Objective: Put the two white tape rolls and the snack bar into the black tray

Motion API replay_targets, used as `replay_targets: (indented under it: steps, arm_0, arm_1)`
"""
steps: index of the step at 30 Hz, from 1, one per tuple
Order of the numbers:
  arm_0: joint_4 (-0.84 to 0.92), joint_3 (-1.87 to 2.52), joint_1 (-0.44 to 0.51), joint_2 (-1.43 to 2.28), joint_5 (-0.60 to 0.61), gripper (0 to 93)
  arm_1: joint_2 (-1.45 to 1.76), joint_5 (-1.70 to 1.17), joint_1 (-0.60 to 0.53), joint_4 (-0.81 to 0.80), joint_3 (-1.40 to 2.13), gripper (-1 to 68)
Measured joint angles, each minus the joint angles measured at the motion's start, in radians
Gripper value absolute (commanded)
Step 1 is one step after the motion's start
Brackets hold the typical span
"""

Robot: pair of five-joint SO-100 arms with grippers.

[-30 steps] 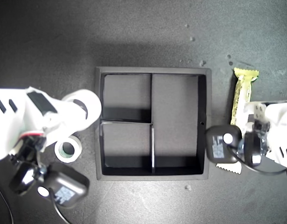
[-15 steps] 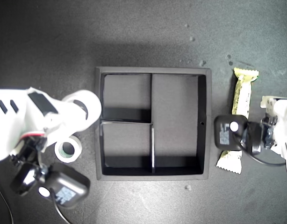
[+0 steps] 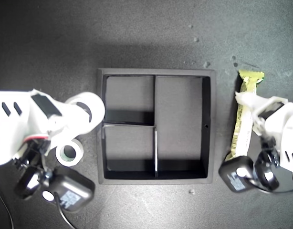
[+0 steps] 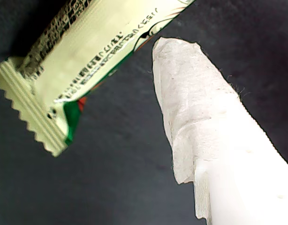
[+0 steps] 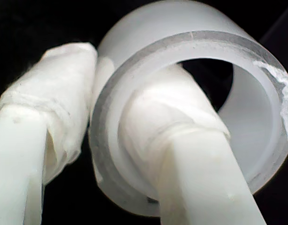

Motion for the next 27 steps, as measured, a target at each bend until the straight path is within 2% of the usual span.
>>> replay_targets:
  steps: [10, 18, 23, 27]
  arm_0:
    - [0.0, -0.003, 0.0, -0.029, 0.008, 0.2]
    - [0.0, -0.048, 0.0, -0.117, 0.034, 0.1]
    - [-0.003, -0.075, -0.002, -0.141, 0.04, 0.1]
    - [-0.003, -0.077, -0.002, -0.141, 0.04, 0.1]
  arm_1:
    - [0.0, -0.236, -0.101, -0.02, 0.124, 31.0]
    - [0.0, -0.25, -0.078, -0.212, 0.304, 29.8]
    - [0.0, -0.25, -0.038, -0.342, 0.359, 24.0]
    - [-0.005, -0.25, -0.015, -0.422, 0.416, 11.8]
